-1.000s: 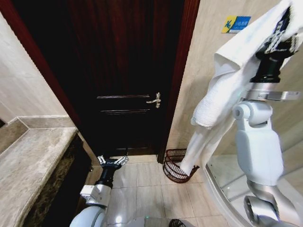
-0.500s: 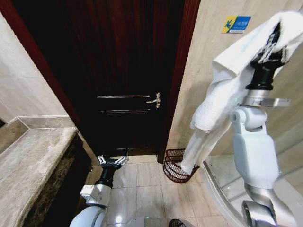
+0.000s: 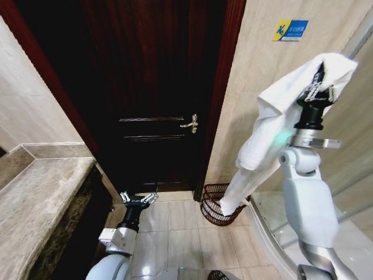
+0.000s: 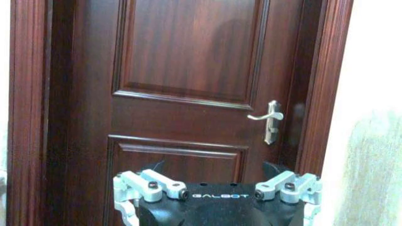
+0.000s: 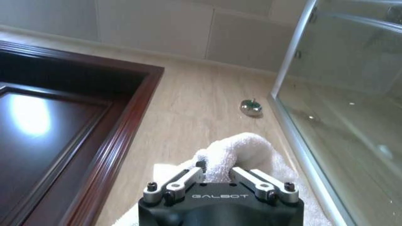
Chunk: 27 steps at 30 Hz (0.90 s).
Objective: Discard the used towel into the hamper.
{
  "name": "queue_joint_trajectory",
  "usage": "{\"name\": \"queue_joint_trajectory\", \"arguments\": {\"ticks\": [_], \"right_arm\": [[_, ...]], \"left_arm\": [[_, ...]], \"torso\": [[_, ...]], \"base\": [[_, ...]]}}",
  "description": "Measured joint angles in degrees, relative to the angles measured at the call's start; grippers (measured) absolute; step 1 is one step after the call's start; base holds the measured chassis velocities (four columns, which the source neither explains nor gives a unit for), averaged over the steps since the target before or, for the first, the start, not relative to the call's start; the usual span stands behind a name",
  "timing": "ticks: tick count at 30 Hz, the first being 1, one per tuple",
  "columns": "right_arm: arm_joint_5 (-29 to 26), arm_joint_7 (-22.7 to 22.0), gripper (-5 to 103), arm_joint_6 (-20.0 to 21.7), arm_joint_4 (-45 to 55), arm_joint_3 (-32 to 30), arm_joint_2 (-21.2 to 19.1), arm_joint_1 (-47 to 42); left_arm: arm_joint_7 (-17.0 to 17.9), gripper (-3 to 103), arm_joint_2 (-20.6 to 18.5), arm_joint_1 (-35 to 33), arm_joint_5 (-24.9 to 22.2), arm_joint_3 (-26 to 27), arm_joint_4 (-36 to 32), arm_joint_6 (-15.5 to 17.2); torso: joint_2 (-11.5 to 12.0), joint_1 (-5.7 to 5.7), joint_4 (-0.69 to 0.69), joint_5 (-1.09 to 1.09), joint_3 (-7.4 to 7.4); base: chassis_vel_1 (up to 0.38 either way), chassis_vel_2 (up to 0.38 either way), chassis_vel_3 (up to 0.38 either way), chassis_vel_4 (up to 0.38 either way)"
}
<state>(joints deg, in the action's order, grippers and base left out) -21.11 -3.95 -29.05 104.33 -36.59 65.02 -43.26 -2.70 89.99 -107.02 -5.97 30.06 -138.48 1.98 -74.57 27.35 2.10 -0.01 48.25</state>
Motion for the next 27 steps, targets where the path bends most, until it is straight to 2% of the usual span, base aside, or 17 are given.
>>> {"name": "queue_joint_trajectory", "arguments": {"ticks": [8,13,27], "right_arm": [[0.91,-0.02,6,-2.38,3.88,-0.91,1.45,-7.49],[1.35,0.21,6,-2.48,5.89,-1.66,2.24,-11.12],[1.78,1.08,6,-2.48,8.32,-4.36,3.17,-15.33]], "left_arm": [[0.00,100,-0.01,0.00,0.00,0.00,0.00,0.00],[0.00,100,-0.01,0.00,0.00,0.00,0.00,0.00],[0.00,100,-0.01,0.00,0.00,0.00,0.00,0.00]], "torso": [[0.00,0.00,-0.01,0.01,0.00],[0.00,0.00,-0.01,0.03,0.00],[0.00,0.00,0.00,0.01,0.00]], "base": [[0.000,0.000,0.000,0.000],[0.000,0.000,0.000,0.000],[0.000,0.000,0.000,0.000]]}}
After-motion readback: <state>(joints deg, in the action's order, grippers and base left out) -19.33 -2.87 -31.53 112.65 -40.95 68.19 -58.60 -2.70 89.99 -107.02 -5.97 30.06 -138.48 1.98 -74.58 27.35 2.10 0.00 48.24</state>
